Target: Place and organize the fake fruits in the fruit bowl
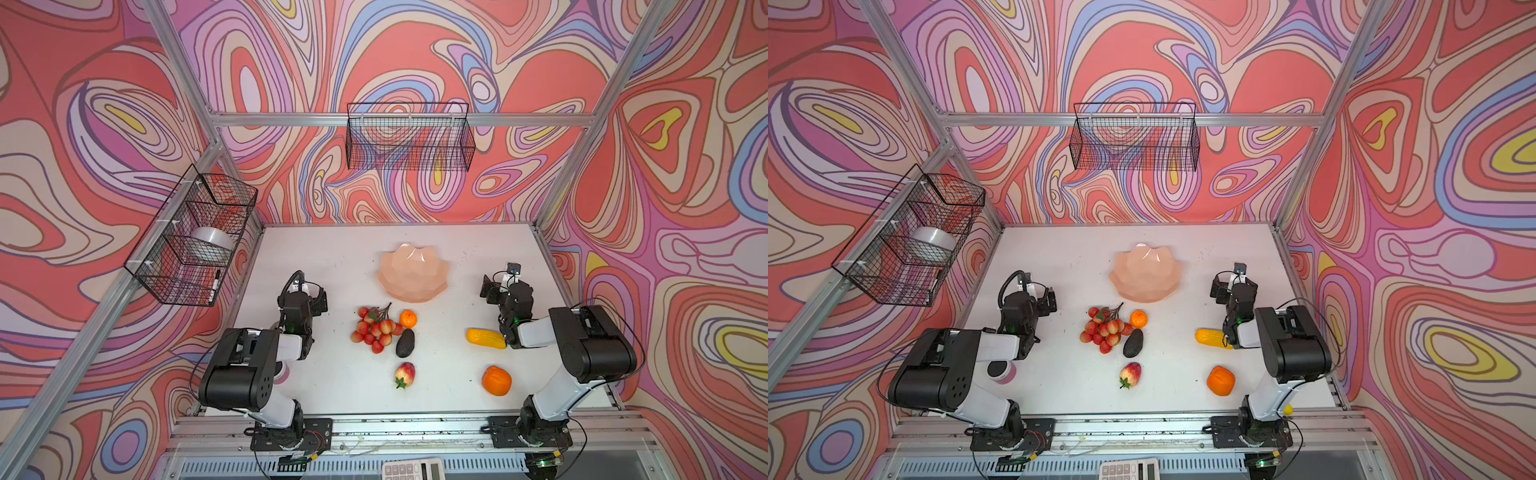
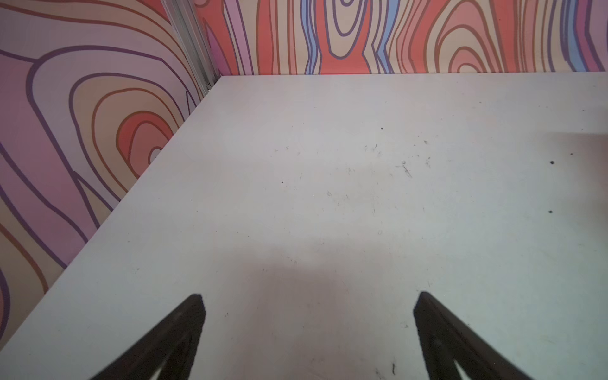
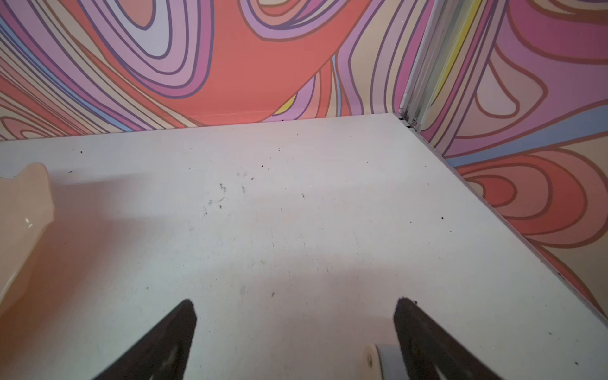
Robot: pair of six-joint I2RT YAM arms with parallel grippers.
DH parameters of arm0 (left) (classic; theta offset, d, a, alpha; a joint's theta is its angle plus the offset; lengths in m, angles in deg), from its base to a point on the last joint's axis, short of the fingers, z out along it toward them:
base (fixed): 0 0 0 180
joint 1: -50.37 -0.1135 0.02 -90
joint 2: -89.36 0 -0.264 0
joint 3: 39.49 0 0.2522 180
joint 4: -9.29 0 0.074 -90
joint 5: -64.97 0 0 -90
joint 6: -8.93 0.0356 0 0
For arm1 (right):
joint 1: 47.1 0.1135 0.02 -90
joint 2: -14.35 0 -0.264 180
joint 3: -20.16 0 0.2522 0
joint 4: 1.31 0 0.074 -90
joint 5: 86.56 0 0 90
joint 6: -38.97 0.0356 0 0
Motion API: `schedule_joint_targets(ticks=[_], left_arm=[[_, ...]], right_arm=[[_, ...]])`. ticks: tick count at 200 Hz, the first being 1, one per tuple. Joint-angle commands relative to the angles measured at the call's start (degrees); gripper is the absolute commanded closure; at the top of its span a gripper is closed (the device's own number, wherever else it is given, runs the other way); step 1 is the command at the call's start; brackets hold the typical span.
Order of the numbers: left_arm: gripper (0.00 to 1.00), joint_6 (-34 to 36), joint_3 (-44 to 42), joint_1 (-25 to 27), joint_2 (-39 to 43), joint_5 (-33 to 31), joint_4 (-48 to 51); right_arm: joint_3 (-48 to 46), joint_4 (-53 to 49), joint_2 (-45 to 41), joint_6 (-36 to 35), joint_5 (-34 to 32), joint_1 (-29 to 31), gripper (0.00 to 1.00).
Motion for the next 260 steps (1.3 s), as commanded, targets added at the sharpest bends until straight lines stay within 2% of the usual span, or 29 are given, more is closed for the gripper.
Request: schedule_joint_targets(ticks=[1, 174, 197, 207, 216, 226, 234, 246, 260], left_arm=[[0.00, -0.26, -0.19, -0.28, 0.07, 0.12, -1.92], [0.00, 0.06, -0.10, -0.28, 0.10, 0.38, -1.74], [0.00, 0.02, -0.15, -0.24, 0.60, 0.09, -1.95], [0.00, 0.05, 0.71, 0.13, 2.66, -0.88, 1.44], [0.00, 0.11, 2.93, 0.77, 6.57, -3.14, 8.50], [0.00, -1.06, 7.25, 1.52, 11.47, -5.92, 20.61], [0.00, -6.85, 12.55, 1.55, 15.87, -7.93, 31.37], [0.00, -14.26, 18.61, 1.56, 21.03, -7.47, 44.86], [0.00, -16.43, 23.47, 1.56, 26.11, -1.66, 55.23]], right_arm=[[0.52, -0.09, 0.29, -0.07, 0.58, -0.41, 0.02], [0.28, 0.48, 0.20, -0.12, 0.27, -0.51, 0.02], [-0.04, 1.08, 0.03, 0.11, -1.44, -0.39, 0.02], [-0.27, 1.12, -0.66, 1.35, -3.64, -0.42, 0.02], [0.18, -1.13, -2.50, 1.47, -4.63, -0.45, 0.02], [2.11, -8.46, -6.84, 0.86, -4.71, -0.16, 0.02], [5.45, -18.90, -11.12, 2.14, -7.00, 0.74, 0.02], [12.99, -37.01, -17.66, 12.25, -8.63, 0.99, 0.02], [19.76, -49.64, -22.02, 22.66, -7.06, 0.94, 0.02]])
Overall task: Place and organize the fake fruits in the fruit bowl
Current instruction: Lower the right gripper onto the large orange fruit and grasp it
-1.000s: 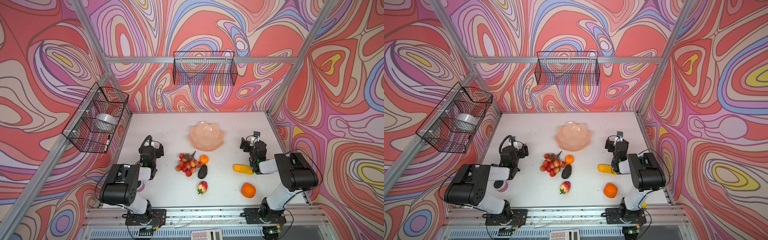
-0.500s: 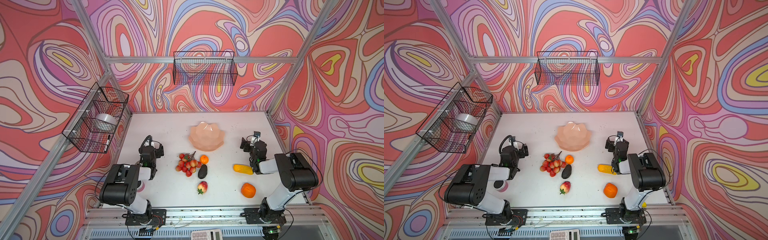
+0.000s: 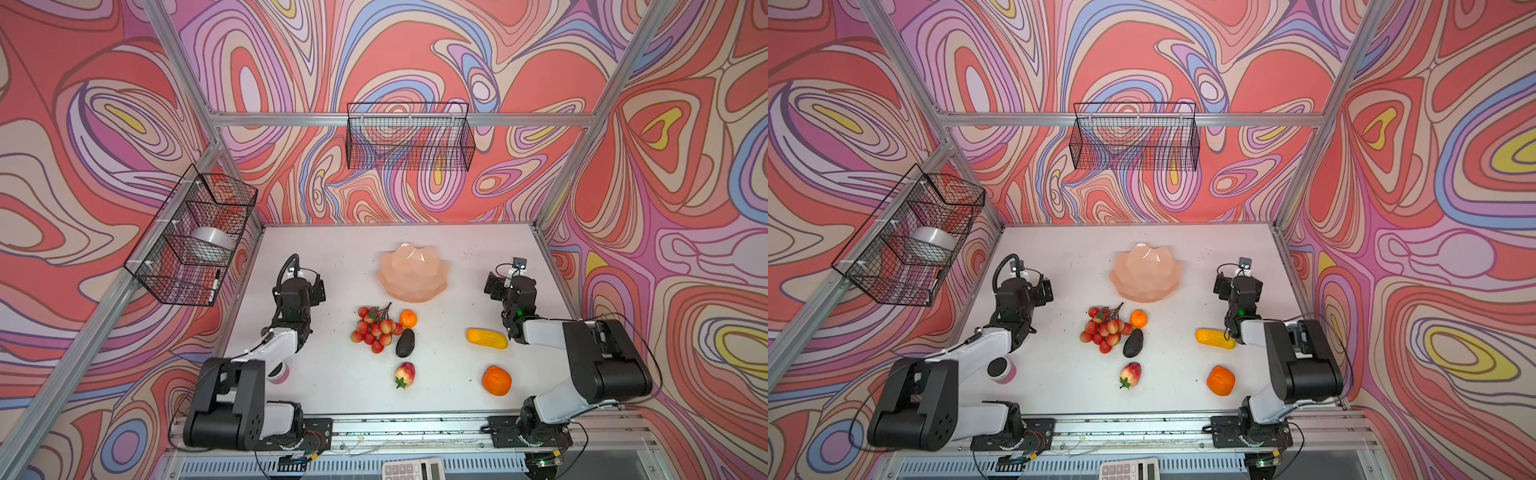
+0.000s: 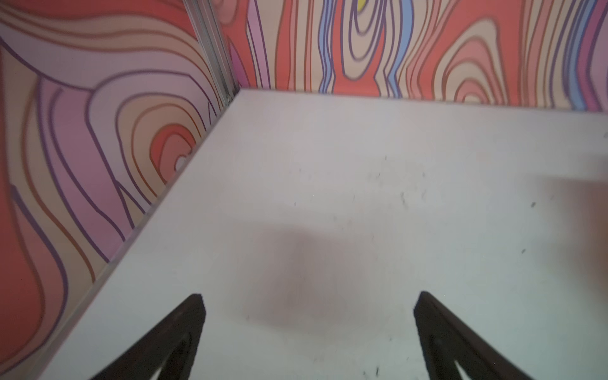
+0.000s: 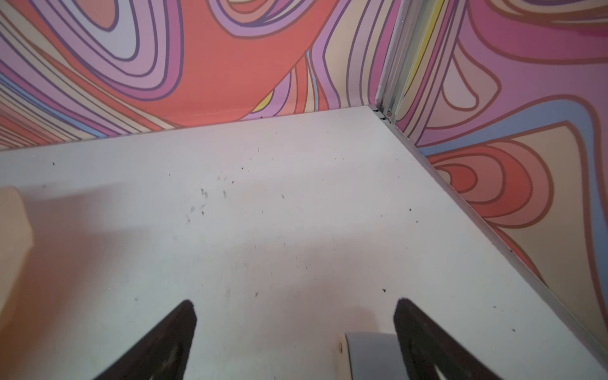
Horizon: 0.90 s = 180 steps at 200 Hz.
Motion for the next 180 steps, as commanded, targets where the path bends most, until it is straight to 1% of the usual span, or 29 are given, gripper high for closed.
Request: schedule_joint_targets(ticks=[1, 5, 17, 29, 38, 49, 71, 86, 101, 121, 130, 139, 157, 180], left_arm=[[0.00, -9.05, 8.82, 0.08, 9.16, 2.93, 24.36], [0.00, -9.18, 9.67, 0.11, 10.41, 4.49, 26.43], [0.00, -10.17, 10.41, 0.12, 14.17, 6.70, 30.35], [0.00, -11.22, 9.24, 0.12, 18.05, 7.80, 31.96], [0.00, -11.56, 7.63, 0.12, 21.01, 8.16, 31.79], [0.00, -12.04, 5.64, 0.12, 24.39, 7.78, 30.22], [0.00, -11.34, 3.56, 0.06, 29.04, 6.32, 26.88], [0.00, -11.62, 3.52, 0.03, 30.33, 5.25, 27.20], [0.00, -11.61, 4.09, 0.03, 30.82, 5.23, 28.04], [0.00, -11.29, 5.07, 0.03, 31.37, 5.38, 29.13], [0.00, -11.18, 5.09, 0.03, 31.85, 5.36, 29.35], [0.00, -11.18, 5.02, 0.03, 32.48, 5.27, 29.53], [0.00, -11.21, 4.77, 0.03, 33.61, 5.29, 29.55], [0.00, -10.87, 4.80, 0.03, 34.22, 5.19, 29.45]], right_arm=[[11.25, -24.99, -9.22, 16.36, -1.28, 0.39, 0.02], [12.12, -27.99, -10.12, 15.99, 1.29, 0.31, 0.02], [10.78, -28.40, -12.44, 13.41, 9.50, 0.30, 0.02], [12.17, -36.53, -15.21, 16.75, 14.12, 0.39, 0.02], [13.02, -44.51, -17.60, 19.75, 16.19, 0.60, 0.05], [13.36, -53.95, -20.90, 22.70, 16.78, 1.10, 0.06], [10.10, -66.77, -30.47, 26.66, 13.84, 5.13, 0.08], [8.76, -74.20, -33.99, 30.84, 12.65, 7.92, 0.10], [8.13, -80.86, -36.17, 37.15, 9.90, 11.62, 0.10], [6.88, -87.85, -39.50, 46.11, 3.55, 17.64, 0.10], [6.80, -90.74, -39.98, 49.11, 1.62, 19.12, 0.10], [6.78, -93.08, -39.58, 50.62, 0.47, 20.25, 0.09], [7.01, -96.11, -37.62, 52.79, -0.10, 21.71, 0.08], [6.90, -99.19, -36.42, 57.39, -1.32, 25.84, 0.07]])
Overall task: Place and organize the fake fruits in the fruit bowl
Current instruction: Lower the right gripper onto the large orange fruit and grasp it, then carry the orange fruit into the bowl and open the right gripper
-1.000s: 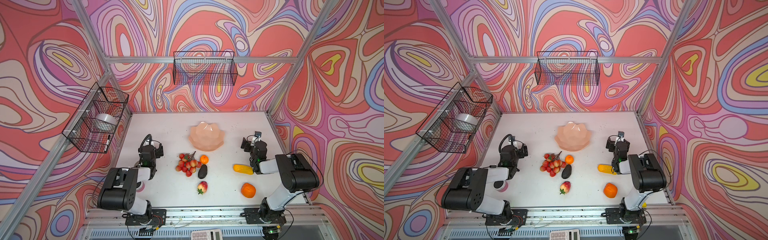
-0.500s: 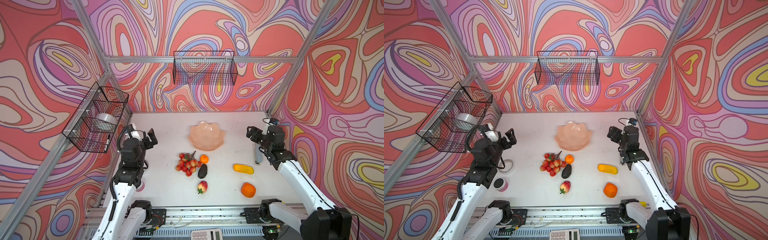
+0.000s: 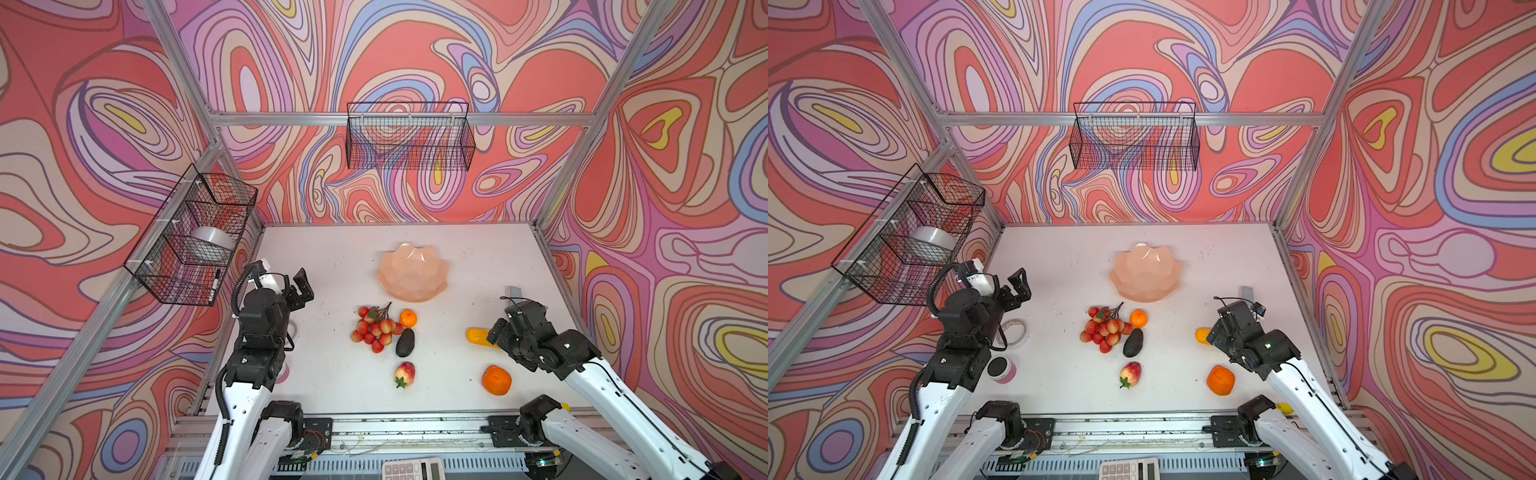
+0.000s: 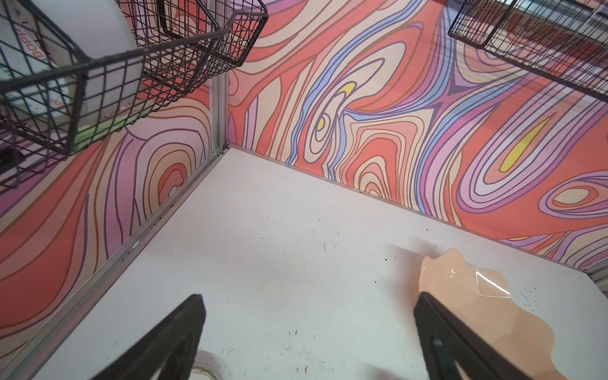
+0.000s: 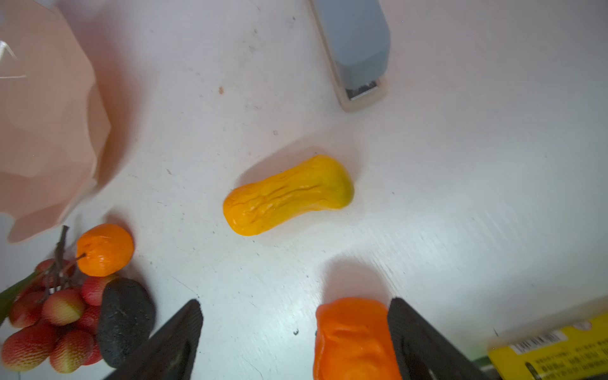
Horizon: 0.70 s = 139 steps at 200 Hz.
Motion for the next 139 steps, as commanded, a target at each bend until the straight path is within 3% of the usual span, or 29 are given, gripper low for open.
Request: schedule_joint_targets(ticks=[1, 97, 139], left_arm=[[0.00, -0.27, 1.27, 0.01, 1.02, -0.87, 1.19], [0.00, -0.25, 0.95, 0.01, 1.47, -1.31, 0.96], [0.00, -0.29, 0.86, 0.01, 1.56, -1.20, 0.76]], right_arm=[[-0.49, -7.34, 0.93, 7.57, -3.62, 3.20, 0.07], [-9.24, -2.13, 2.97, 12.65, 6.54, 7.93, 0.05], [-11.39, 4.97, 5.19, 14.16, 7.85, 9.53, 0.16]])
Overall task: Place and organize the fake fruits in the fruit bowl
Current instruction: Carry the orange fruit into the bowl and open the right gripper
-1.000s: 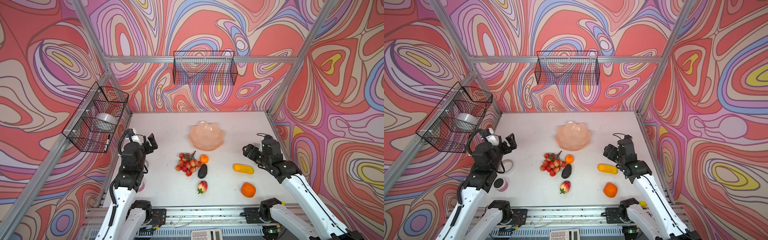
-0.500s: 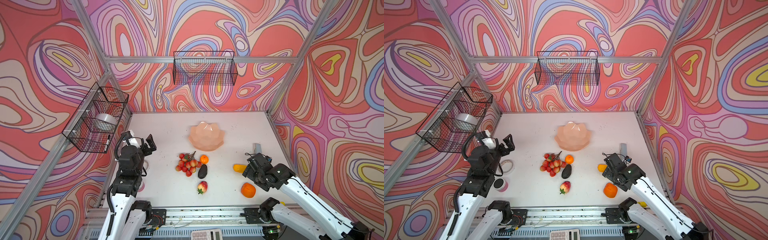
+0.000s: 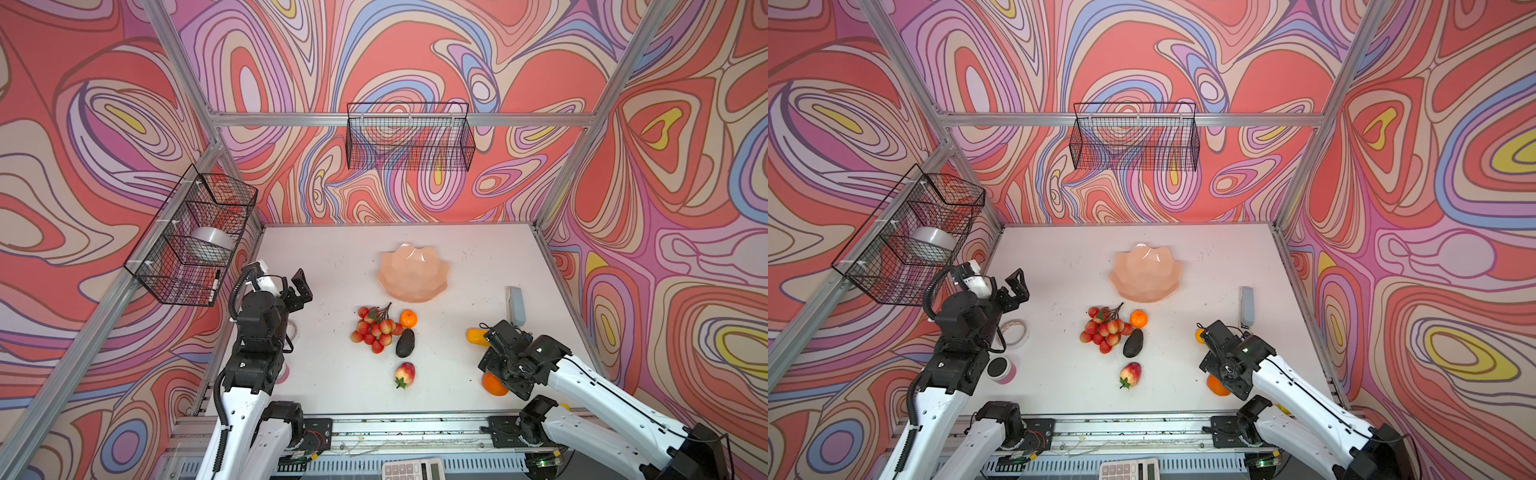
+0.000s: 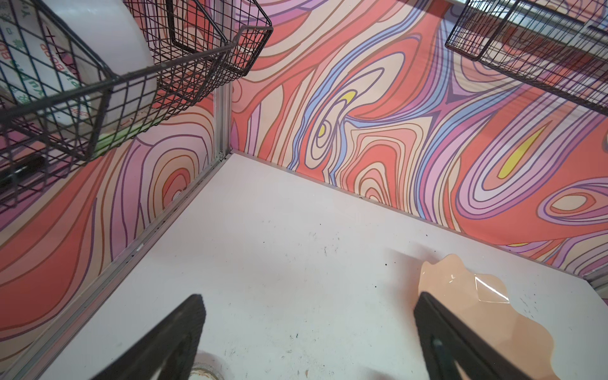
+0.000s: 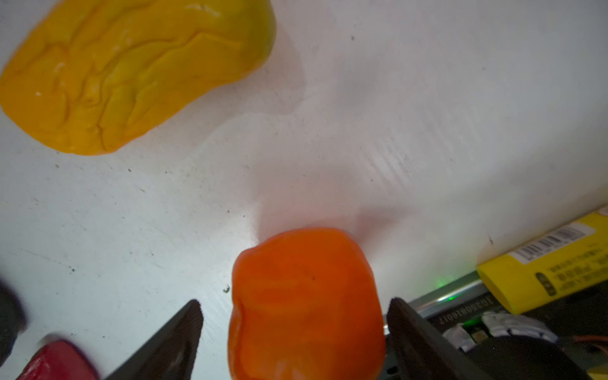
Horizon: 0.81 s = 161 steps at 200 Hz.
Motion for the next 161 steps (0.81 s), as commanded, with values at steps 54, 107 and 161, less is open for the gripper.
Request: schedule_joint_targets(ticks=[54, 107, 161], left_arm=[[0.00, -0.27, 0.62, -0.07, 0.62, -0.43, 0.21], [0.00, -0.53, 0.45, -0.08, 0.25, -0.55, 0.13], [0.00, -0.99, 0.86, -0.43, -0.81, -0.44, 1.03]], right_arm=[[0.29, 6.91, 4.49, 4.51, -3.67, 6.90, 0.42], [18.55, 8.61, 14.04, -4.03, -16.53, 15.93, 0.50], [43.95, 22.44, 37.16, -27.79, -23.42, 14.35, 0.47]])
